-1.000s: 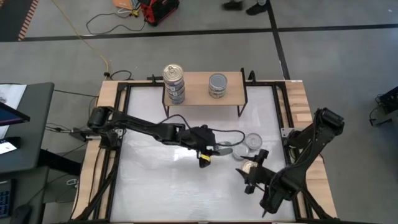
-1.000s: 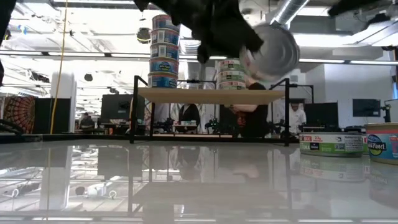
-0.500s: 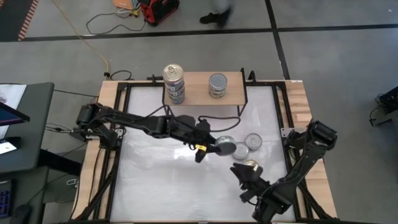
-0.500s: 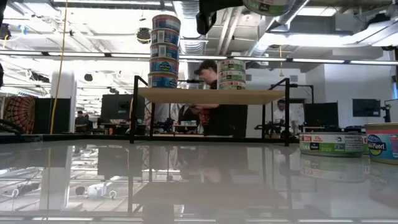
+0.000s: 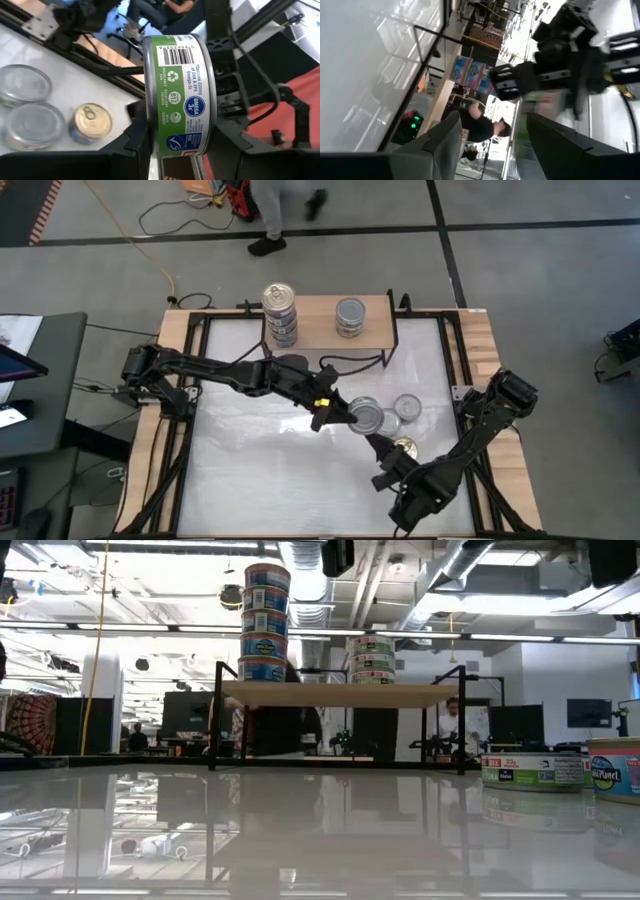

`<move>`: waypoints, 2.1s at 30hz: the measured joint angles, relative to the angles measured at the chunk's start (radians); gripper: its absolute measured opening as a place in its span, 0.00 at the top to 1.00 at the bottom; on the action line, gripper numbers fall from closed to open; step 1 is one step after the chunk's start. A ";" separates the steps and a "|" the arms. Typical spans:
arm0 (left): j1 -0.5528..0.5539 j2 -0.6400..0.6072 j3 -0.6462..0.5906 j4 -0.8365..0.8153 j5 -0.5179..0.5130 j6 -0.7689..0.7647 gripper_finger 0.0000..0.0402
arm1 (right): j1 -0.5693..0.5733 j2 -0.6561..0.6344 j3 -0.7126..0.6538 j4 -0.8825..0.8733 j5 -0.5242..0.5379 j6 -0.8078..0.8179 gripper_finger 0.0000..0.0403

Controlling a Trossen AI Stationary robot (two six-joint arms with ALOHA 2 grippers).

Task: Stack canned seafood by type on shelf
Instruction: Stack the green tuna can on top of the other green tuna cans on the shelf

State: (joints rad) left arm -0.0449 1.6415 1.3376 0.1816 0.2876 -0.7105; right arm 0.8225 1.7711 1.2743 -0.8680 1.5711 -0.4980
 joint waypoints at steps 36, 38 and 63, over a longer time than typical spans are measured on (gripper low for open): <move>0.108 -0.020 0.000 -0.049 0.007 0.322 0.67 | -0.294 -0.742 0.000 0.080 -0.783 0.975 0.42; 0.130 -0.020 0.000 -0.050 0.021 0.349 0.67 | -0.355 -0.763 -0.001 0.072 -0.822 0.936 0.42; 0.360 -0.020 0.010 0.049 0.096 0.284 0.67 | -1.234 -0.822 -0.205 0.425 -1.816 0.552 0.42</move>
State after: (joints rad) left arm 0.3155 1.6215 1.3472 0.2307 0.3840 -0.4269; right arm -0.4120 0.9492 1.0690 -0.4433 -0.2451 0.0539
